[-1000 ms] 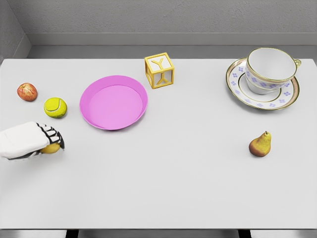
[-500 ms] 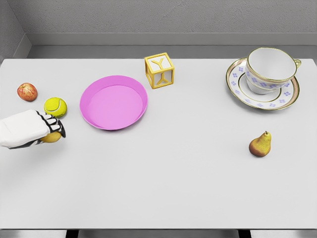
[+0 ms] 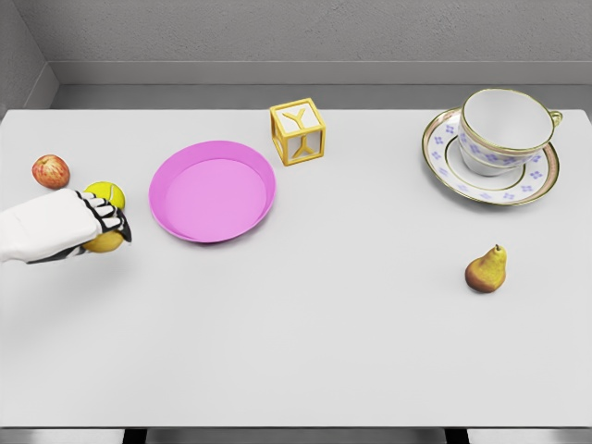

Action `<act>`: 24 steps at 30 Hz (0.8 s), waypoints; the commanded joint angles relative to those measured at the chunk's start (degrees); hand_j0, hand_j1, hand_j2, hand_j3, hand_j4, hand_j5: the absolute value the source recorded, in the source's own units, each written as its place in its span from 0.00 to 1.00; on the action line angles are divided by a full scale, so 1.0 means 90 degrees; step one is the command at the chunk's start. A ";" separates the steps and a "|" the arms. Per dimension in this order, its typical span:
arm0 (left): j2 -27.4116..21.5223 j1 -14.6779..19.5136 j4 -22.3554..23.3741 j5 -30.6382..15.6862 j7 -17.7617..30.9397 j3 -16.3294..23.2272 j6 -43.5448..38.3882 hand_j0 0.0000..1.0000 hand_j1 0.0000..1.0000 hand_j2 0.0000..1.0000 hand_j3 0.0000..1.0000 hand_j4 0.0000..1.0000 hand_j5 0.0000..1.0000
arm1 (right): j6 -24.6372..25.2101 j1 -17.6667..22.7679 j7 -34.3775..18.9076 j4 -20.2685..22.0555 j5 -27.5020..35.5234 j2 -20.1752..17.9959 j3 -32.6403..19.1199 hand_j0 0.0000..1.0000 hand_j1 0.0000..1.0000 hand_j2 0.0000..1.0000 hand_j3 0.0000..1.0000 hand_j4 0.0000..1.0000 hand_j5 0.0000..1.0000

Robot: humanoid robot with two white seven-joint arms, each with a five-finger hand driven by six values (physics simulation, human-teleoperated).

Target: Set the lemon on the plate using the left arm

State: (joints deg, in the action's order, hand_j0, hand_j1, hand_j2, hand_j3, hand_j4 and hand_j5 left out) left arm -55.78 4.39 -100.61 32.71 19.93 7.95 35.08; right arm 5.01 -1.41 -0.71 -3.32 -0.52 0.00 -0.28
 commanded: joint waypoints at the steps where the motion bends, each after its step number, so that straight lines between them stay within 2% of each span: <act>1: 0.0113 0.0010 -0.0002 -0.0022 0.0002 0.0054 -0.0009 0.42 0.42 0.42 0.42 0.42 0.42 | 0.0000 0.0010 0.0001 -0.0002 -0.0001 0.0000 0.0002 1.00 1.00 1.00 1.00 1.00 1.00; 3: 0.0152 0.0224 0.0007 -0.0012 0.0012 0.0279 -0.0009 0.42 0.42 0.42 0.42 0.42 0.42 | 0.0000 0.0010 0.0001 -0.0002 -0.0001 0.0000 0.0002 1.00 1.00 1.00 1.00 1.00 1.00; 8: 0.0250 0.0274 -0.0003 -0.0022 0.0022 0.0298 -0.0009 0.42 0.42 0.42 0.42 0.42 0.42 | 0.0000 0.0010 0.0001 -0.0002 -0.0001 0.0000 0.0001 1.00 1.00 1.00 1.00 1.00 1.00; 20: 0.0553 0.0703 0.0036 0.0037 0.0051 0.0494 -0.0009 0.42 0.42 0.42 0.42 0.42 0.42 | 0.0000 0.0000 0.0001 -0.0002 -0.0001 0.0000 0.0002 1.00 1.00 1.00 1.00 1.00 1.00; 24: 0.0670 0.0967 0.0076 0.0056 0.0051 0.0845 -0.0009 0.42 0.42 0.42 0.42 0.42 0.42 | 0.0000 0.0000 -0.0009 -0.0002 -0.0001 0.0000 0.0002 1.00 1.00 1.00 1.00 1.00 1.00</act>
State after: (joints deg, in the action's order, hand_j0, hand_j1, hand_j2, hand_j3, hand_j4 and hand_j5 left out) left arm -50.34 13.18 -100.08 33.49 20.40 14.53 35.09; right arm 5.01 -1.41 -0.71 -3.32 -0.52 0.00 -0.28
